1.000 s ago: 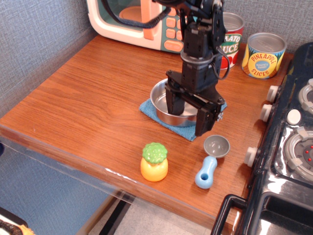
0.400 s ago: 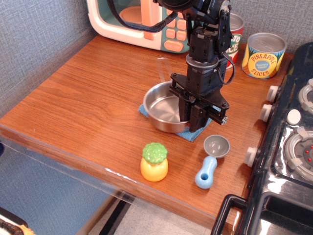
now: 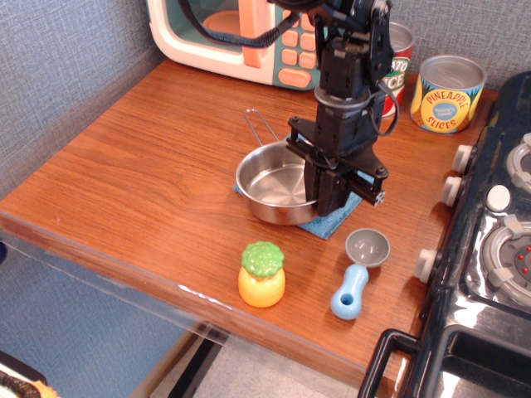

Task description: Move the silver pan into the empty corner of the table.

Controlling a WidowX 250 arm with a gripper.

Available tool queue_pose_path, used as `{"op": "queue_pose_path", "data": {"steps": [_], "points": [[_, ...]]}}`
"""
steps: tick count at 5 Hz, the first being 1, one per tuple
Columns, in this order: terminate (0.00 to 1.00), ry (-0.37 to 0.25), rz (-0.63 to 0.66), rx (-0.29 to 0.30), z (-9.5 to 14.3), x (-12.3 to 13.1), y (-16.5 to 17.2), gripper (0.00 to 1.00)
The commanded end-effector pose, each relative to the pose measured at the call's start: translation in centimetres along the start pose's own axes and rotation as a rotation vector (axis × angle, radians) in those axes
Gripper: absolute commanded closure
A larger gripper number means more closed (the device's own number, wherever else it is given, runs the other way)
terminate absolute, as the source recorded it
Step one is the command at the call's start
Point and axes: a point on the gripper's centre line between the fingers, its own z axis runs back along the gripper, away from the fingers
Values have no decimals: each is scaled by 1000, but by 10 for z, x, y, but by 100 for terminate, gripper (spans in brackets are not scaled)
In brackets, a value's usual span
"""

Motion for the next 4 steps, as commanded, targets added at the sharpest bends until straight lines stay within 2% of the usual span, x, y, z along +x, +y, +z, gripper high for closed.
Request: {"op": "queue_pose_path", "data": {"steps": [1, 2, 3, 4], "points": [[0, -178, 94, 54, 67, 3, 7, 100], [0, -206, 205, 112, 92, -20, 16, 100], [0, -166, 342, 143, 91, -54, 25, 100], [0, -125, 499, 139, 77, -84, 35, 100]]}}
